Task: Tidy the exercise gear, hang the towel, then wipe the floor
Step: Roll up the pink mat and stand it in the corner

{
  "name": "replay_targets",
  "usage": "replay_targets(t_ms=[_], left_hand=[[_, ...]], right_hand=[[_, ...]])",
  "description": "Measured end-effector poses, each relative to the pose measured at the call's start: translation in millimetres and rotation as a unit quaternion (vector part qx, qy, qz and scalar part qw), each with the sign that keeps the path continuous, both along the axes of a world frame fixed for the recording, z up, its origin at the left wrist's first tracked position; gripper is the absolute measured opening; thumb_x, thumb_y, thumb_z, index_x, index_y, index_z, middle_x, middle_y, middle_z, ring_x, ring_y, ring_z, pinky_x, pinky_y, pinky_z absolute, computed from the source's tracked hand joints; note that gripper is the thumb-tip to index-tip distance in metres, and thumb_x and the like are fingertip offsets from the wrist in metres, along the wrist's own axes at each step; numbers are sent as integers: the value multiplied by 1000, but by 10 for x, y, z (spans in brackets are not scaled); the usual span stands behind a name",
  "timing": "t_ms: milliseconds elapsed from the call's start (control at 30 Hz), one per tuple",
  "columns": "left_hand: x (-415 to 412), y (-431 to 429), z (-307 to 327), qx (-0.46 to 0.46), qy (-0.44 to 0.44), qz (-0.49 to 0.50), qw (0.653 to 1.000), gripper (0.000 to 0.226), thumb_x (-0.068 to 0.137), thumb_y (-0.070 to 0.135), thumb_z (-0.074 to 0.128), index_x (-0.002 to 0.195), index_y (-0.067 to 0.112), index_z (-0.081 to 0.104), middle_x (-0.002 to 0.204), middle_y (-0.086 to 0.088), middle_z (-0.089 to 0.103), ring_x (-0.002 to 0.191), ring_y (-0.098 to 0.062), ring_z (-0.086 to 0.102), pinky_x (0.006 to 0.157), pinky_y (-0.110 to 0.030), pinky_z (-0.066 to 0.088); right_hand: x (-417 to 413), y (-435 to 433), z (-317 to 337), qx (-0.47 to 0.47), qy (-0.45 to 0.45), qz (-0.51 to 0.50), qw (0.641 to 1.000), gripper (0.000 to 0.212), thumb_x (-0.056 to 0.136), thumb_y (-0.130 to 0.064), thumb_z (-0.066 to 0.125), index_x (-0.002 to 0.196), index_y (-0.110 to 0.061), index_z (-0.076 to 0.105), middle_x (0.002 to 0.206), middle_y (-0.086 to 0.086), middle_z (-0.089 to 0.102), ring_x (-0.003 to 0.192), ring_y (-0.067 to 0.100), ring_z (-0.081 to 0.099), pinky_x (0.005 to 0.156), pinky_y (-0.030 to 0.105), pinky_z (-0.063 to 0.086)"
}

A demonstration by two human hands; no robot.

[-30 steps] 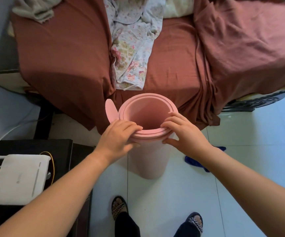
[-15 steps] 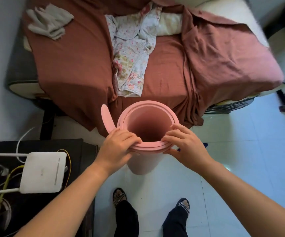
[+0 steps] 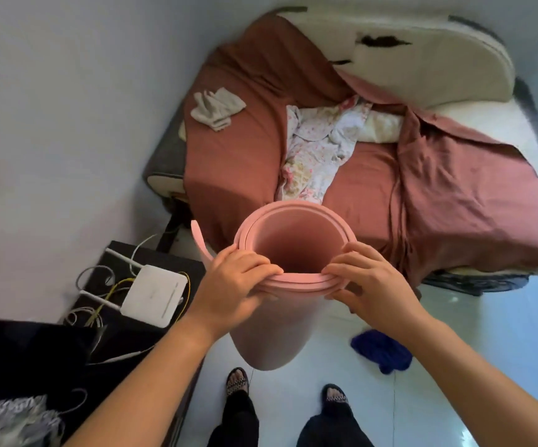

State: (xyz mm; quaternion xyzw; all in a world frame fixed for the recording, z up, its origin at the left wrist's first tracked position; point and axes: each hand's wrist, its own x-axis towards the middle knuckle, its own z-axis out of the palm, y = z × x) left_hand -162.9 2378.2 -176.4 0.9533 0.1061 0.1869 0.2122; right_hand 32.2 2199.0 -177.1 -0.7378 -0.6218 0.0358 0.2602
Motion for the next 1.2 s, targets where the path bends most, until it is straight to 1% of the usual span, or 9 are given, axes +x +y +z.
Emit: replay_targets(t_ms=[233,400,467,533,733,867,1000,1100,1200], left_hand=[[-137,-799,155,-28,10,184,983,34,69,15,59,102,22,66,97,8,64,94,-11,55,88,-37,44],[-437,-1381,269,-40,14,297,954,39,65,3,75,100,19,69,98,8,65,96,-8,54,90,-26,42],[-599,-1617,342,-49,8,343,938,39,63,3,79,99,17,70,97,6,66,95,-7,52,90,-18,38],[-775,-1868,385,-55,0,381,923,38,63,5,79,98,16,71,97,5,67,95,-7,53,90,-17,38],[-1365,-2626,378,-56,-2,497,866,39,64,26,82,101,19,71,97,6,67,93,-11,58,89,-30,45],[-1786,-3056,400,-41,-3,559,828,43,61,31,84,101,19,71,95,5,67,91,-10,57,87,-35,49],[-2268,-3439,394,-37,-7,609,792,41,69,51,69,106,33,64,99,13,62,95,-4,53,91,-60,42],[-2597,-3769,442,-23,-12,629,777,43,65,38,79,104,21,69,97,4,65,92,-12,56,88,-44,49],[-2982,-4206,480,-26,-21,659,751,43,65,32,81,104,18,70,97,3,65,93,-12,56,87,-31,46]], right_hand=[[252,-70,203,-13,4,150,989,37,66,-32,82,101,-22,71,100,-9,67,107,16,49,82,37,53],[125,-90,353,-24,16,250,968,38,67,-33,81,103,-25,70,102,-11,66,110,16,50,82,38,53],[-23,-112,424,-22,4,291,957,38,68,-33,81,103,-25,70,103,-10,66,109,17,51,82,37,53],[-198,-159,477,-18,-6,327,945,39,68,-32,81,104,-24,70,103,-9,66,108,18,52,82,36,52],[-842,-296,514,-10,-17,437,899,40,64,-30,83,102,-23,71,101,-6,67,105,21,55,79,36,53],[-1372,-376,483,-19,4,501,865,40,64,-28,84,101,-21,71,100,-6,67,105,19,54,76,39,55],[-1904,-504,470,-10,28,546,837,37,64,-26,84,98,-20,71,96,-8,66,103,13,49,76,36,53],[-2346,-664,518,-3,19,577,816,38,65,-26,83,100,-20,70,97,-9,66,104,14,50,75,38,53],[-2862,-926,581,16,8,611,791,38,63,-25,84,99,-20,71,96,-8,66,103,17,53,77,37,53]])
